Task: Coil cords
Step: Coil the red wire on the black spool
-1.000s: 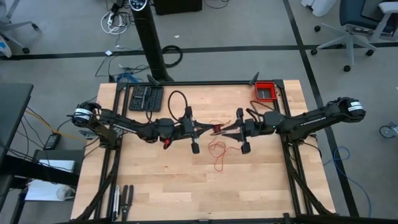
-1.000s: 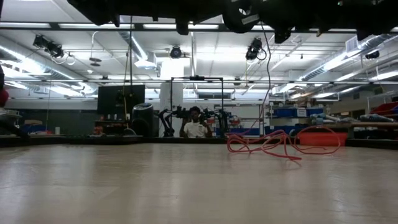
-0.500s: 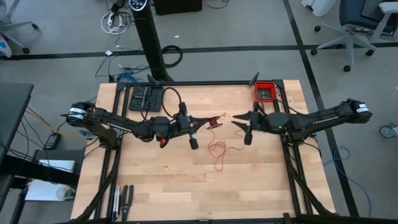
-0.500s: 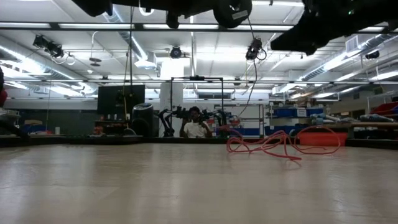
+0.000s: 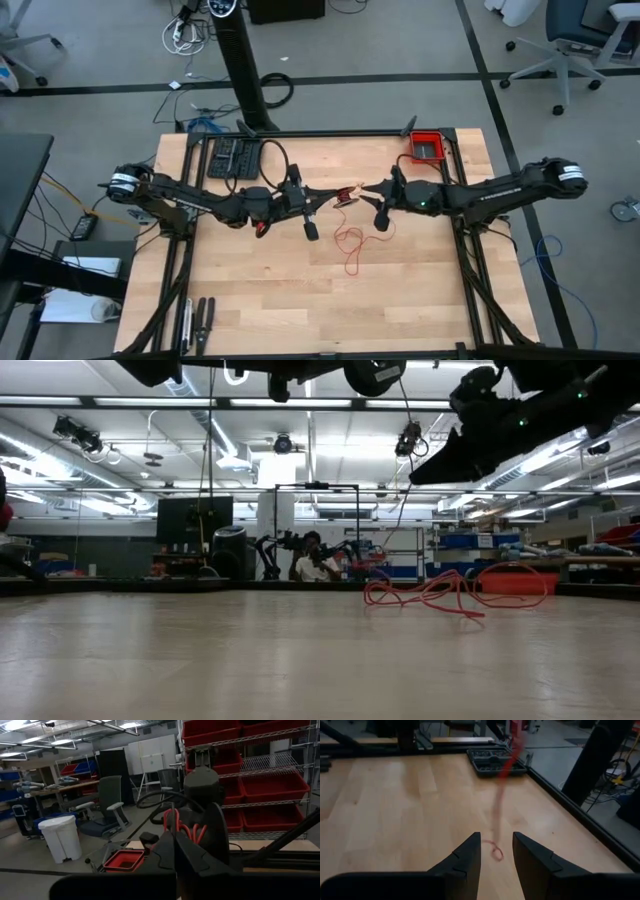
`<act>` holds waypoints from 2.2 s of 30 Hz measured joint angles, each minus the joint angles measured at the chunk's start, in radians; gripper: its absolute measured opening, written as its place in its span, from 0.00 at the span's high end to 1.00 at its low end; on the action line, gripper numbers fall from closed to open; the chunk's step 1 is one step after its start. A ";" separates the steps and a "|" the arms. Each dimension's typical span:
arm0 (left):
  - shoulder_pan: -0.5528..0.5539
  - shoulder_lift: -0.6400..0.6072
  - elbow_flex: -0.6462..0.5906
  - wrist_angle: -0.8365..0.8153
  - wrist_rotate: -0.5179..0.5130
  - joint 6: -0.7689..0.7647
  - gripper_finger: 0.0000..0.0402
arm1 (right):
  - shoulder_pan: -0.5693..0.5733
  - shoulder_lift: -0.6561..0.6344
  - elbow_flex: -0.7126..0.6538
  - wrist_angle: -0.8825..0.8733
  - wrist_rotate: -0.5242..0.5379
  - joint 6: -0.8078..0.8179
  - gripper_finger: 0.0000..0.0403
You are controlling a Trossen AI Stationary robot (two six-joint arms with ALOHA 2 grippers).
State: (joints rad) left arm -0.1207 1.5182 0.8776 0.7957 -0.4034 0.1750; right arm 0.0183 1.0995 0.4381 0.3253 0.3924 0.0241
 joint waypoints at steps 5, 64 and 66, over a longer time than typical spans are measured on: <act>0.000 0.000 0.000 -0.002 0.000 -0.003 1.00 | -0.002 0.057 0.000 0.041 -0.001 -0.017 0.73; 0.090 0.027 0.000 -0.125 -0.256 -0.151 1.00 | 0.146 0.369 0.750 -0.731 -0.153 -0.199 1.00; 0.093 0.027 0.000 -0.151 -0.237 -0.150 1.00 | 0.146 0.369 0.785 -0.763 -0.154 -0.219 1.00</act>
State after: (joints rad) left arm -0.0281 1.5448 0.8772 0.6449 -0.6408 0.0252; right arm 0.1646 1.4689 1.2229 -0.4377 0.2388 -0.1952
